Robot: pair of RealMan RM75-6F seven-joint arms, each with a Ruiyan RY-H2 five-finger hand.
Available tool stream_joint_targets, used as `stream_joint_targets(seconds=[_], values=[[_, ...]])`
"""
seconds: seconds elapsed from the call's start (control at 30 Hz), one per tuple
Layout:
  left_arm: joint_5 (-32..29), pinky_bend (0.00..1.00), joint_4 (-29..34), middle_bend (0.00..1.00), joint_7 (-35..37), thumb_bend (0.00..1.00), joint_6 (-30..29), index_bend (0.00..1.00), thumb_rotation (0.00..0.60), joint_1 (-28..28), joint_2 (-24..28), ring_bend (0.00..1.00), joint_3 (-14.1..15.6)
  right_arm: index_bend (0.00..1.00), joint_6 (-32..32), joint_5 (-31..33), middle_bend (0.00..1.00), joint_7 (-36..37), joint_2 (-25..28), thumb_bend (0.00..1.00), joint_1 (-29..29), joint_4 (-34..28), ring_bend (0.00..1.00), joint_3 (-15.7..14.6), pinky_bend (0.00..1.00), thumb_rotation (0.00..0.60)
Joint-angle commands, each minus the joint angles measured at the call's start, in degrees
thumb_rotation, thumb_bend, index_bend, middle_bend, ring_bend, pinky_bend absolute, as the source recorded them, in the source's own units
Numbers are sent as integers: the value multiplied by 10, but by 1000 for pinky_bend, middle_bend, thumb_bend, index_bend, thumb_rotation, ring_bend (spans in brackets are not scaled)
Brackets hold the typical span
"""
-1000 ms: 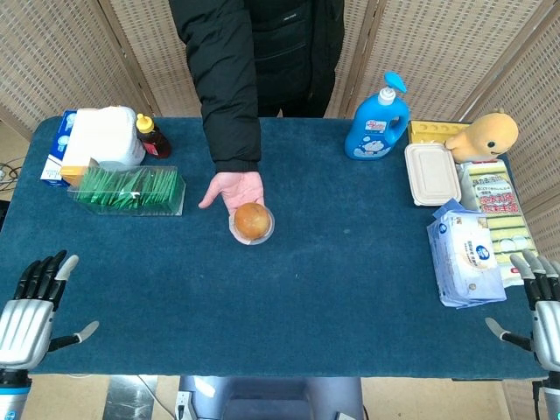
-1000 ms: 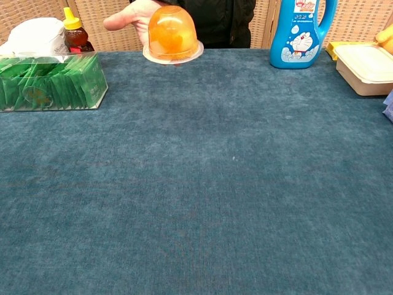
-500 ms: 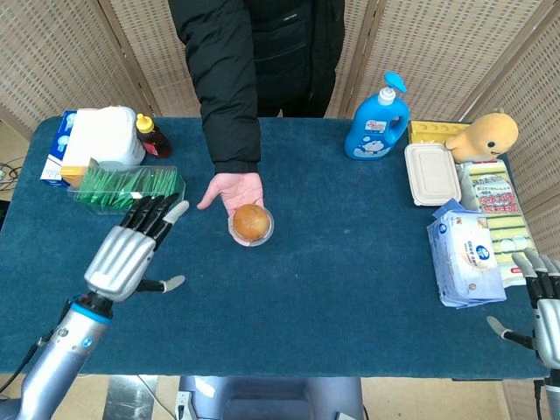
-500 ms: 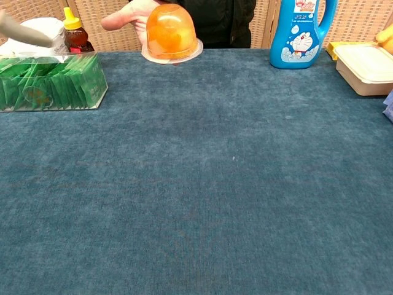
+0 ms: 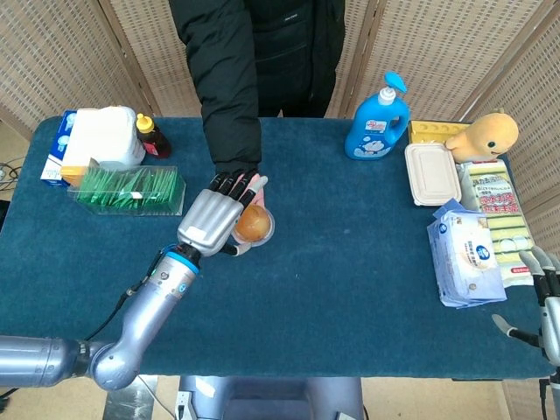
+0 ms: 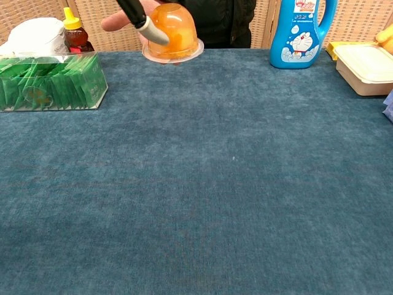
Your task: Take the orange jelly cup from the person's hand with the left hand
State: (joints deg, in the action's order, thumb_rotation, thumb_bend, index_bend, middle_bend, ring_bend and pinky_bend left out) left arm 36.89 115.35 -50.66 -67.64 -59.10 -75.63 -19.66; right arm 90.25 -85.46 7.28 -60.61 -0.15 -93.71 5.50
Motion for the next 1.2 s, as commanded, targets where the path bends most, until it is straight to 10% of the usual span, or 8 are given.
stream_joint_targets(seconds=[0.03, 0.57, 0.77, 1.2], values=[[-24, 101, -15, 0, -18, 123, -12, 0, 600, -19, -9, 0, -4, 87, 0, 1, 13, 0, 0, 130, 0, 0, 0, 1, 0, 600], [-73, 107, -34, 0, -18, 128, -23, 0, 600, -46, -19, 0, 15, 87, 0, 4, 13, 4, 1, 130, -1, 0, 0, 2, 0, 600], [-82, 303, -41, 57, -21, 154, -29, 7, 600, -55, -25, 32, 20, 88, -1, 6, 13, 8, 2, 130, -1, 0, 0, 3, 0, 600], [-81, 607, -71, 528, -41, 236, -67, 553, 600, -75, -64, 457, 34, 87, 0, 8, 13, 15, 4, 130, -1, 2, 0, 5, 0, 600]])
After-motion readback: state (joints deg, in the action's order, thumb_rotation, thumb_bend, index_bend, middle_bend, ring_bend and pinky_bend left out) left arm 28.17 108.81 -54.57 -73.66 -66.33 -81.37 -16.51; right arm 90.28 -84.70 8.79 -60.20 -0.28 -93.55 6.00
